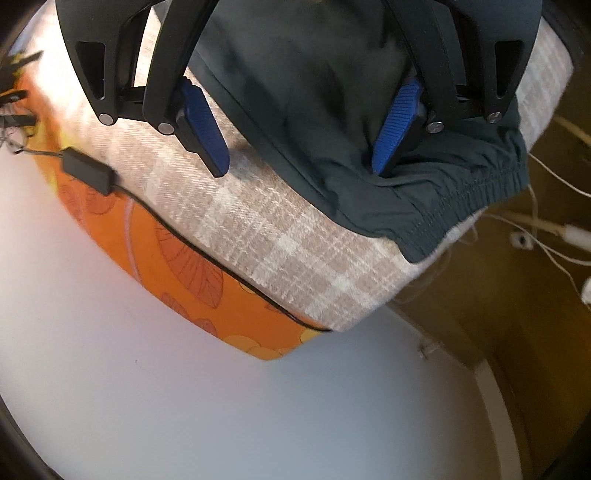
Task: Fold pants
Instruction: 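Close the right gripper on one cuff while the left gripper grasps the other cuff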
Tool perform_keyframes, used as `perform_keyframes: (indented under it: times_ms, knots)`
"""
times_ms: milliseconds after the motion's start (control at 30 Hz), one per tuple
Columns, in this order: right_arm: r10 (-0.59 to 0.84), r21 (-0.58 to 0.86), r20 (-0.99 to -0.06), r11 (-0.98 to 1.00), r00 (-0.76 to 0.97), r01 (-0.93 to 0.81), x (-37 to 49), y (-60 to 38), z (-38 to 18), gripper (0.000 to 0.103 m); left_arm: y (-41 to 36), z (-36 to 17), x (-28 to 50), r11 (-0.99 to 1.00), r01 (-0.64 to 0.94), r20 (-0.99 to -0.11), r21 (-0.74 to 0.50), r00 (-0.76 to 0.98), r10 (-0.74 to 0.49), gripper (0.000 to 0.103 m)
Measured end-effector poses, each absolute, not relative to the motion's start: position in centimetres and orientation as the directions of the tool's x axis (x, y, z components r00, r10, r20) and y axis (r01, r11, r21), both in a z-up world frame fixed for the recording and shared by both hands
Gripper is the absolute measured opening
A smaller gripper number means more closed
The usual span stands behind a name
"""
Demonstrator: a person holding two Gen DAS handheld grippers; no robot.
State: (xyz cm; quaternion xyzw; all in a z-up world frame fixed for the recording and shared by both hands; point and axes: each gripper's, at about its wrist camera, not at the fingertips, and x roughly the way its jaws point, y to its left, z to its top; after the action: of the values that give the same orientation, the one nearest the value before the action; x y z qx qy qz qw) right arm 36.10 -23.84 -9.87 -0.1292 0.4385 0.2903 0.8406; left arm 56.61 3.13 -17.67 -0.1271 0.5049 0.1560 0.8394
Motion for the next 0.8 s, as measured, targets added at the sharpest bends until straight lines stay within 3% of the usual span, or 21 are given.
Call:
perform_keyframes:
  times_ms: [100,167,233,533,800]
  knots:
    - [0.379,0.046,-0.805,0.807,0.456,-0.589,36.3,-24.2,-9.7,0.003,2.3,-17.7,55.8,0.914,-0.406,-0.844,-0.017,0.495,0.205,0.05]
    - [0.377,0.047,-0.802,0.813,0.464,-0.58,36.4,-24.5,-9.4,0.003,2.5,-17.6,55.4,0.907,-0.421,-0.828,-0.006,0.511,0.231,0.013]
    - [0.372,0.046,-0.797,0.823,0.476,-0.566,36.6,-24.9,-9.1,0.002,2.9,-17.6,55.2,0.911,-0.412,-0.822,-0.026,0.528,0.216,0.006]
    - [0.324,0.013,-0.78,0.863,0.535,-0.505,37.7,-26.0,-7.9,0.002,8.3,-14.9,51.9,0.88,-0.4,-0.774,-0.256,0.63,0.061,0.001]
    - [0.284,-0.036,-0.758,0.881,0.587,-0.472,37.4,-26.1,-5.8,0.001,12.1,-10.6,47.0,0.88,-0.359,-0.712,-0.31,0.701,0.035,0.001]
